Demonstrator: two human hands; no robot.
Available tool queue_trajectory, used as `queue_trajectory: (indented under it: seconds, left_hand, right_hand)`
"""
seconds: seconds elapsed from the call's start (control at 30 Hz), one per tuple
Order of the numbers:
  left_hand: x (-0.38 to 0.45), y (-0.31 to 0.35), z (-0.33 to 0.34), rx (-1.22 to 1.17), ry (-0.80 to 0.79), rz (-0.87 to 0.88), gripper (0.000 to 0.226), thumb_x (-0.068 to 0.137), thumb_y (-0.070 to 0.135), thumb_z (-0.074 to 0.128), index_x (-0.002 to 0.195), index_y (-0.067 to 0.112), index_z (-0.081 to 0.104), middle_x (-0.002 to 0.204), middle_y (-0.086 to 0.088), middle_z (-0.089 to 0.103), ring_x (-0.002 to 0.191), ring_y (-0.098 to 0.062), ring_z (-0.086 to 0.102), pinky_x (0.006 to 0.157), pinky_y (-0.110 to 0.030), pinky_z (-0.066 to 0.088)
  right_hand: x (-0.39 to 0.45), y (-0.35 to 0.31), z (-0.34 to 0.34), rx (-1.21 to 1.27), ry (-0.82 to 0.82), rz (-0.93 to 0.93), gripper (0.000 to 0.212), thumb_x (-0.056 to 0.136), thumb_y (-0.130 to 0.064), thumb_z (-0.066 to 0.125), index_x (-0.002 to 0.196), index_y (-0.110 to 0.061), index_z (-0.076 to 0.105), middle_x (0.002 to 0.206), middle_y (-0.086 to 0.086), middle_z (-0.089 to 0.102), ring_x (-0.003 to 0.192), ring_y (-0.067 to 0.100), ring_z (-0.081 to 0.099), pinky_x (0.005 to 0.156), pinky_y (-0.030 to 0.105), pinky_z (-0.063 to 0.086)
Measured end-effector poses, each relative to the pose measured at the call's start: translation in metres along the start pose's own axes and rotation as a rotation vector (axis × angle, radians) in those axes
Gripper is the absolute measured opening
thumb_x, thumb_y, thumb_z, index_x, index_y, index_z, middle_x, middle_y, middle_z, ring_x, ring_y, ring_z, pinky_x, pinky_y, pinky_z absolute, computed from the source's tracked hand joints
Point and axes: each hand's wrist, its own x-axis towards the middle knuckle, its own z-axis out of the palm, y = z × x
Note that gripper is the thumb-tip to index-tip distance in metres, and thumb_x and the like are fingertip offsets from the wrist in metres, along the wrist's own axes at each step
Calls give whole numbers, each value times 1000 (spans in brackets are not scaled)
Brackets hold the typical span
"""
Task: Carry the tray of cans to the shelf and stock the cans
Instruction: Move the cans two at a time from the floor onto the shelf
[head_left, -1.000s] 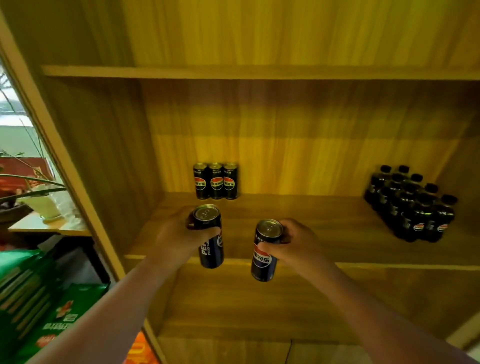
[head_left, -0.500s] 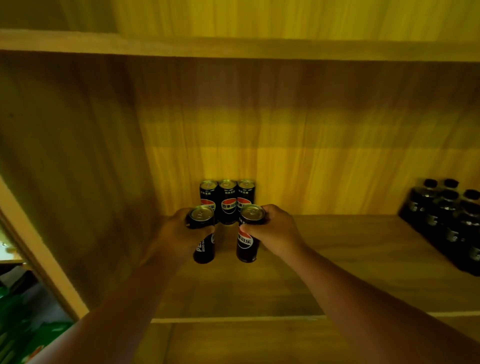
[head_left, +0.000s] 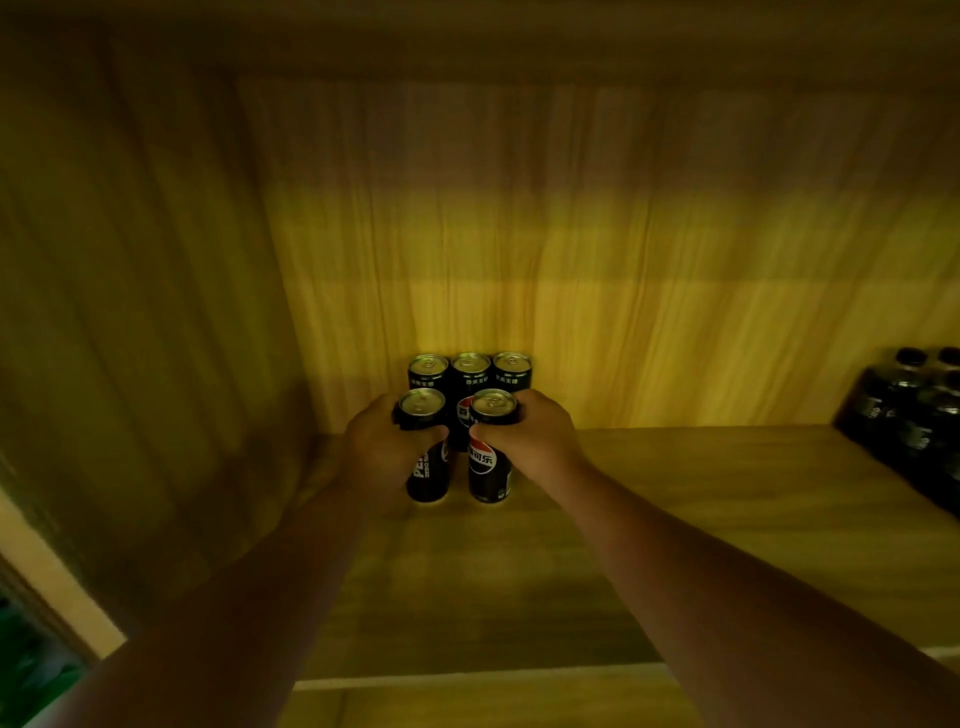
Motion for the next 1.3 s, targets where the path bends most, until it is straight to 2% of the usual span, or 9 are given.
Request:
queue_trajectory:
  seconds: [0.2, 0.4, 0.47, 0.73, 0.83, 0.9, 1.07, 1.13, 1.3]
  left_hand:
    - [15, -9, 6, 23, 4, 17, 54, 75, 20, 84, 123, 16, 59, 104, 8, 63, 103, -18, 65, 93, -42, 53]
    - [23, -14, 11, 45, -11, 66, 44, 82, 19, 78, 123, 19, 61, 105, 10, 64, 80, 5, 57, 60, -7, 41]
    - [26, -17, 13, 48, -6, 77, 44, 83, 18, 77, 124, 19, 62, 103, 11, 64, 78, 12, 53, 56, -5, 41]
    - [34, -31, 19, 145, -14, 81, 42, 82, 40, 72, 120, 24, 63, 112, 14, 67, 99, -7, 63, 63, -7, 39]
    - [27, -27, 18, 102, -22, 45, 58, 82, 42, 74, 133, 20, 55, 126, 4, 65, 112, -17, 63, 81, -20, 49]
    - [15, -20, 12, 59, -3, 22, 77, 81, 39, 77, 145, 13, 42, 140, -6, 57, 124, -24, 57, 94, -36, 50]
    - [-39, -19, 2, 255, 70, 179, 67, 85, 43, 71, 142, 17, 47, 130, 4, 59, 117, -13, 56, 81, -21, 36]
    - [-69, -34, 6, 350, 25, 246, 62, 85, 50, 66, 138, 23, 50, 130, 1, 61, 116, -13, 57, 84, -24, 41]
    - [-121, -68, 31, 747, -42, 460, 77, 87, 73, 36, 150, 28, 37, 149, -1, 47, 138, -22, 42, 106, -40, 43]
  right_hand:
    - [13, -2, 12, -5, -3, -9, 43, 70, -28, 86, 108, -21, 67, 101, -8, 72, 93, 9, 67, 72, 20, 51]
    - [21, -6, 25, 0, 42, 28, 52, 70, -28, 86, 114, -17, 63, 109, -3, 70, 100, 15, 67, 71, 20, 48]
    - [20, -6, 28, 1, 49, 37, 51, 71, -27, 86, 114, -15, 62, 111, -2, 70, 102, 16, 66, 72, 21, 47]
    - [19, -6, 35, -17, 27, 30, 41, 76, -23, 82, 112, -16, 64, 112, 1, 70, 105, 18, 66, 78, 26, 53]
    - [19, -6, 32, -29, 20, 4, 38, 78, -22, 80, 113, -17, 66, 115, 1, 70, 109, 19, 65, 86, 28, 51]
    - [16, -8, 29, -13, 24, 0, 45, 75, -27, 83, 116, -18, 64, 116, -3, 70, 109, 16, 65, 79, 21, 49]
    - [-28, 1, 2, -57, 61, -20, 42, 84, -40, 74, 119, -22, 61, 114, -8, 65, 90, 2, 60, 58, 8, 37]
    - [-66, 17, -10, -156, 55, -51, 46, 88, -44, 68, 127, -24, 56, 118, -10, 58, 94, -2, 53, 70, 11, 41]
    - [-146, 69, -36, -586, -64, -282, 69, 89, -62, 51, 149, -32, 33, 153, -10, 33, 138, 9, 35, 104, 24, 38]
